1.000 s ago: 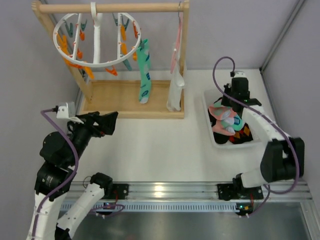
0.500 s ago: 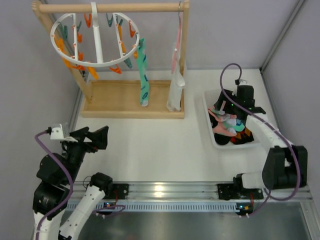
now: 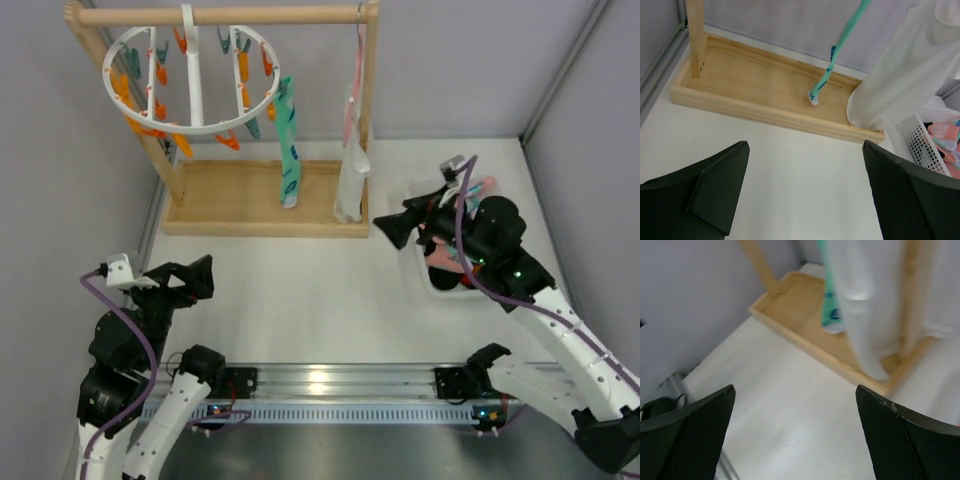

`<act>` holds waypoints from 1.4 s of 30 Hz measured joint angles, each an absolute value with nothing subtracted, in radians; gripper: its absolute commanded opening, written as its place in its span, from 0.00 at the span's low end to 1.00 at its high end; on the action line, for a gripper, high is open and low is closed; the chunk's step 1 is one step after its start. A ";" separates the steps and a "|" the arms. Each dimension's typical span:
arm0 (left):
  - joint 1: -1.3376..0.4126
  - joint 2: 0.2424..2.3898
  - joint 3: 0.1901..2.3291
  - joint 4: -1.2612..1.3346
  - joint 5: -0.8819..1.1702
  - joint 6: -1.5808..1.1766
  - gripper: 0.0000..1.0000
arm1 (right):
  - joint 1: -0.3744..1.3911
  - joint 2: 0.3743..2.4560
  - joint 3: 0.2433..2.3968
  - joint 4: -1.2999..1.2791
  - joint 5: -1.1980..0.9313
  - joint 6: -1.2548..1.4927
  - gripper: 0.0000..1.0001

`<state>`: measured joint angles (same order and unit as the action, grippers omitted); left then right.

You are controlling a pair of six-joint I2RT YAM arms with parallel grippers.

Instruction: Remove the socks clipped to the hanger

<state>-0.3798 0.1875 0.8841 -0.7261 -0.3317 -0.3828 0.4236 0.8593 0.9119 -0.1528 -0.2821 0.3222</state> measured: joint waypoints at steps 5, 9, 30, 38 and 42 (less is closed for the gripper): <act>-0.380 0.172 0.869 -0.726 -0.339 -0.396 0.98 | 0.828 0.949 0.891 0.065 -0.243 0.286 1.00; -0.380 0.172 0.865 -0.726 -0.339 -0.399 0.98 | 1.033 1.140 0.904 0.239 -0.101 0.236 0.99; -0.374 0.172 0.861 -0.726 -0.324 -0.398 0.98 | 0.837 2.343 1.863 0.356 0.507 0.228 0.78; -0.370 0.172 0.860 -0.726 -0.304 -0.398 0.98 | 0.803 2.444 1.853 0.501 0.483 0.179 0.00; -0.369 0.198 0.886 -0.731 -0.277 -0.399 0.98 | 0.830 2.364 1.687 0.620 0.461 0.156 0.00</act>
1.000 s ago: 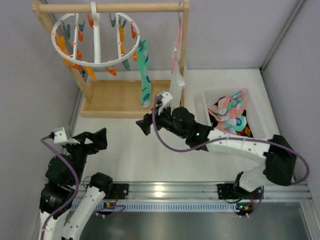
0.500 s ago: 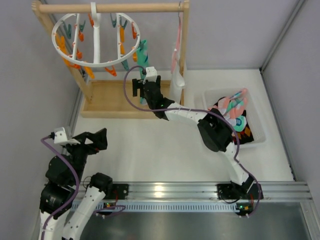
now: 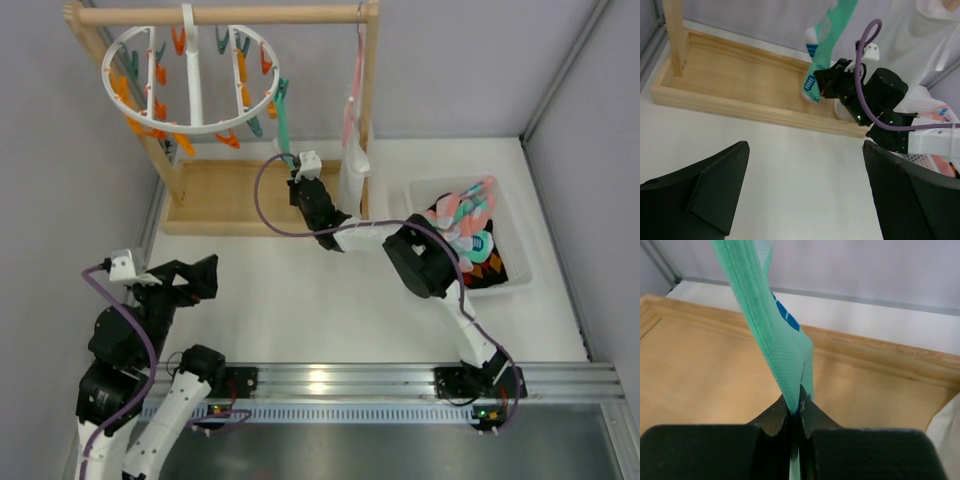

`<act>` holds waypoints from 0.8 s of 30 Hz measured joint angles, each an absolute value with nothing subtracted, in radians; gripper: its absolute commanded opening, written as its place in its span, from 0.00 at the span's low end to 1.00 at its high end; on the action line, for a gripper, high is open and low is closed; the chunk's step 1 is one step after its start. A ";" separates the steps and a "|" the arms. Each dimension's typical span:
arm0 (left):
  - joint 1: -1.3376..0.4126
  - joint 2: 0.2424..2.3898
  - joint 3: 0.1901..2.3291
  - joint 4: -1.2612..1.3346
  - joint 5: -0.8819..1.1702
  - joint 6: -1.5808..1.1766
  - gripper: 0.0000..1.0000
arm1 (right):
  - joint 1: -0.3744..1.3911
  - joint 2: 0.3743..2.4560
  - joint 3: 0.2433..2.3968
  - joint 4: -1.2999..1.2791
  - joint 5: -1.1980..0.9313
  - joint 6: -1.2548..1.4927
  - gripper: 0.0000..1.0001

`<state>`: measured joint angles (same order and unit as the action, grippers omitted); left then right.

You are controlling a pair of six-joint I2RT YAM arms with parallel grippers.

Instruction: Remove the socks clipped to the hanger

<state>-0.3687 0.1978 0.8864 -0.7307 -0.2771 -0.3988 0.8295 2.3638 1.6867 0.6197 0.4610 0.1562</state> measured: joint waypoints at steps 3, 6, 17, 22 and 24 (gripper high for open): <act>-0.368 0.274 0.991 -0.750 -0.204 -0.420 0.99 | 0.871 2.254 1.545 0.661 0.455 0.133 0.00; -0.368 0.396 1.189 -0.759 -0.090 -0.449 0.99 | 0.927 2.132 1.438 0.689 0.458 0.117 0.00; -0.347 0.972 1.851 -0.688 0.326 -0.520 0.98 | 1.195 1.876 1.250 0.775 0.598 0.043 0.00; -0.347 1.155 1.889 -0.699 0.278 -0.510 0.98 | 1.286 1.877 1.246 0.762 0.675 -0.007 0.00; -0.347 1.196 1.879 -0.714 0.231 -0.497 0.98 | 1.319 1.885 1.261 0.753 0.700 -0.029 0.00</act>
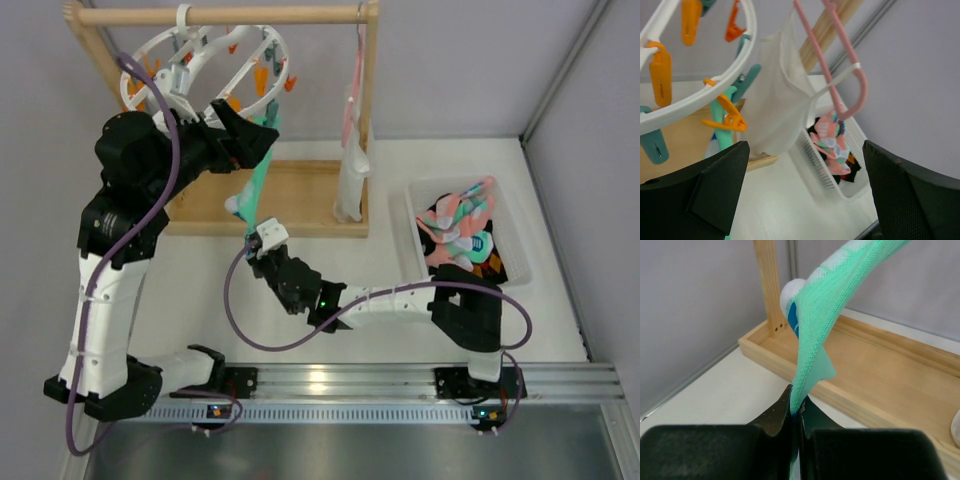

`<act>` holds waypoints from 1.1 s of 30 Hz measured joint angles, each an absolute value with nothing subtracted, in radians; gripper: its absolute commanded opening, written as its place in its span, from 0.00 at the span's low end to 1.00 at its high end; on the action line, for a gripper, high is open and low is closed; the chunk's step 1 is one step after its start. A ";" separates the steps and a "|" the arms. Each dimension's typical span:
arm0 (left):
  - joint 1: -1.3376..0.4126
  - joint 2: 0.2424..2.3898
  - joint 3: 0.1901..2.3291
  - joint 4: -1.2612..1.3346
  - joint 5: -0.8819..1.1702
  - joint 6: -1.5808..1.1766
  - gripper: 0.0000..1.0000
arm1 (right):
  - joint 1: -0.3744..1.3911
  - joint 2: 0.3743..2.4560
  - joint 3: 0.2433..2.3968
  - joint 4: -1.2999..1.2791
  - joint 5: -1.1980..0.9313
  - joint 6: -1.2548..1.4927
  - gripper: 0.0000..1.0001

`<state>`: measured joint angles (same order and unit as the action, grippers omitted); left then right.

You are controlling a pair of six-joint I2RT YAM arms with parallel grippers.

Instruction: Remove the socks clipped to the hanger

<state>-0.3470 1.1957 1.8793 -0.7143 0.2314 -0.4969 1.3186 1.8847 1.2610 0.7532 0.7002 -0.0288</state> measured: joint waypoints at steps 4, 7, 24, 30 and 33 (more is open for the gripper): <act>-0.374 1.209 1.849 -0.734 0.086 -0.449 0.98 | 1.355 1.928 1.343 0.723 0.717 -0.058 0.00; -0.451 1.211 1.849 -0.735 -0.069 -0.391 0.98 | 1.360 1.953 1.388 0.691 0.725 -0.072 0.00; -0.807 1.403 1.894 -0.777 -0.950 -0.182 0.91 | 1.360 2.057 1.504 0.572 0.742 -0.123 0.00; -0.813 1.425 1.900 -0.777 -1.150 -0.149 0.90 | 1.364 2.086 1.568 0.540 0.708 -0.150 0.00; -0.814 1.456 1.914 -0.777 -1.194 -0.130 0.88 | 1.369 2.101 1.601 0.520 0.693 -0.167 0.00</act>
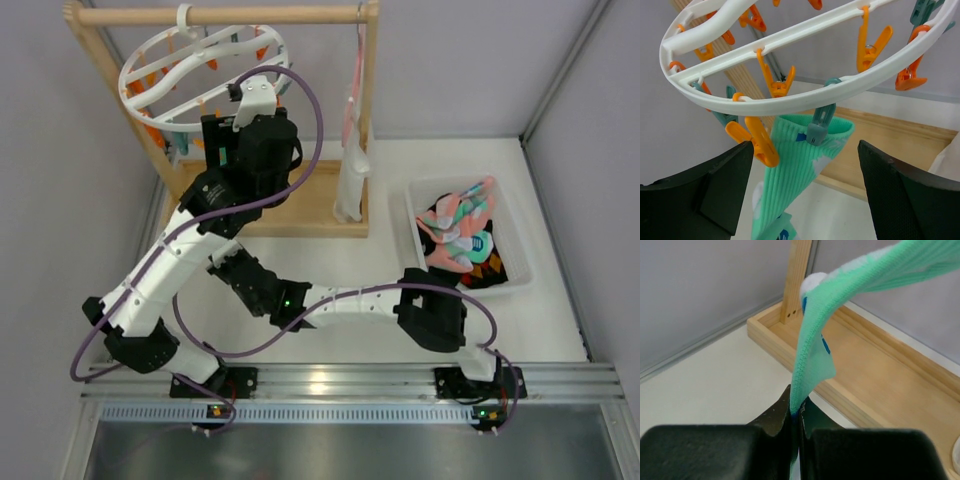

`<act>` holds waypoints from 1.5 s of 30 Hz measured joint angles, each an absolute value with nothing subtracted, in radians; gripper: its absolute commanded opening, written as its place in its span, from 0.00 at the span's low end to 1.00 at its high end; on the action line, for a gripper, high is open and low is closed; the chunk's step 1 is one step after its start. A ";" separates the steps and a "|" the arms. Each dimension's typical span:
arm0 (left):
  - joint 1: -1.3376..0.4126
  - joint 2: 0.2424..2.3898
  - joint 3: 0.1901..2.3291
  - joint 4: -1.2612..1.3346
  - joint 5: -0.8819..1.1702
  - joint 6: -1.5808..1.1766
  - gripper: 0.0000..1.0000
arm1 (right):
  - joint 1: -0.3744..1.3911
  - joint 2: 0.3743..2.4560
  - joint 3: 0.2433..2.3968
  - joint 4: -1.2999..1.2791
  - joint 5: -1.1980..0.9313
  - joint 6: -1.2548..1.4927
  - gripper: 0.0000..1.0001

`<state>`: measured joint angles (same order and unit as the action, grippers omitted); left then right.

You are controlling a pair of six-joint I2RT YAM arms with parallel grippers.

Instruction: Remove the socks clipped to the hanger

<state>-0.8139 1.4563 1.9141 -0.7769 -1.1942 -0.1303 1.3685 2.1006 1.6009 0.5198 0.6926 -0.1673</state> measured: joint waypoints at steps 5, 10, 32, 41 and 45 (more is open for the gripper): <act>-0.814 1.500 1.923 -0.778 -1.230 -0.105 0.88 | 1.374 2.148 1.693 0.445 0.657 -0.205 0.00; -0.820 1.518 1.941 -0.780 -1.261 -0.075 0.89 | 1.374 2.176 1.746 0.394 0.636 -0.251 0.00; -0.806 1.548 1.972 -0.778 -1.349 -0.023 0.89 | 1.394 2.268 1.900 0.313 0.575 -0.433 0.00; -0.686 1.562 1.935 -0.779 -1.287 -0.033 0.84 | 1.415 2.269 1.900 0.291 0.537 -0.455 0.00; -0.669 1.562 1.925 -0.779 -1.267 -0.036 0.80 | 1.415 2.269 1.900 0.290 0.524 -0.462 0.00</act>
